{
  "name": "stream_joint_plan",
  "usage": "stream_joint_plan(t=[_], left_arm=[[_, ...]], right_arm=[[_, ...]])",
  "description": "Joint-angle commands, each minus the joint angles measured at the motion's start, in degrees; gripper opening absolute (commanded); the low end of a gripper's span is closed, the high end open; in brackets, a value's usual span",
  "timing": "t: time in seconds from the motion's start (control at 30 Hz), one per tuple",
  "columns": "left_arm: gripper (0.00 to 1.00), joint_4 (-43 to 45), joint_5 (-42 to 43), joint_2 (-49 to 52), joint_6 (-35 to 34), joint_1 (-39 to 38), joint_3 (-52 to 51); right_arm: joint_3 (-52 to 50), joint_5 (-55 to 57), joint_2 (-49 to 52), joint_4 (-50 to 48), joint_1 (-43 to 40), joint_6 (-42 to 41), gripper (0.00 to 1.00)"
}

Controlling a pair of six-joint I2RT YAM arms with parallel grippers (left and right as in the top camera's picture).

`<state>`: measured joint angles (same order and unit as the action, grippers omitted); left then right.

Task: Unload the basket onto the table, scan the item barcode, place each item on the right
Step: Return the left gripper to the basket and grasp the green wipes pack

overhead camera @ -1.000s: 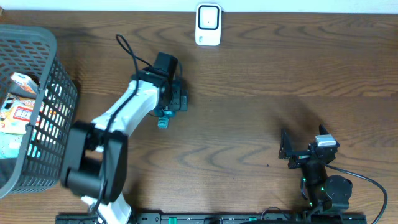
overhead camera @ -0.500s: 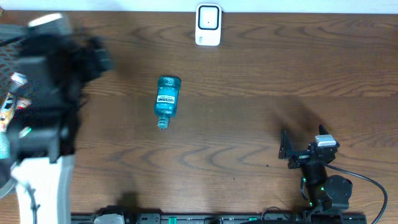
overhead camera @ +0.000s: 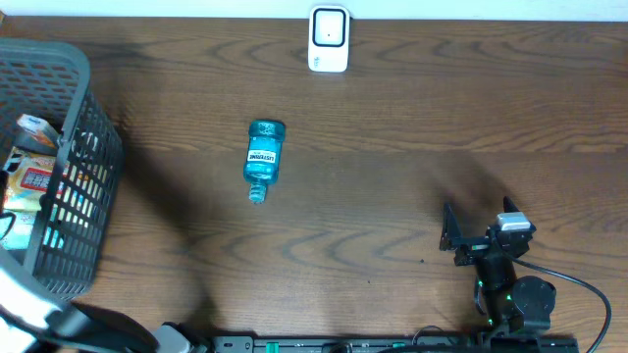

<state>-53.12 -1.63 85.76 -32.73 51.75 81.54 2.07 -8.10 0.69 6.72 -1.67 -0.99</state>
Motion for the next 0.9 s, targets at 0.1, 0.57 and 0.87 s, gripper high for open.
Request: stream_joint_plan(t=[0.1,0.57,0.87], left_arm=[[0.98,5.33,3.17,12.15,-2.91,1.81,-3.89],[0.98,11.65,3.13,27.36,-0.07,1.81,-4.55],[0.51,11.85,2.51,32.02,2.49,1.81,-4.61]], right_arm=[[-0.31,0.04,-0.31,0.00,0.26,0.44,0.99],[-0.31,0.04,-0.31,0.00,0.26,0.44,0.99],[-0.31,0.04,-0.31,0.00,0.26,0.44,0.99]])
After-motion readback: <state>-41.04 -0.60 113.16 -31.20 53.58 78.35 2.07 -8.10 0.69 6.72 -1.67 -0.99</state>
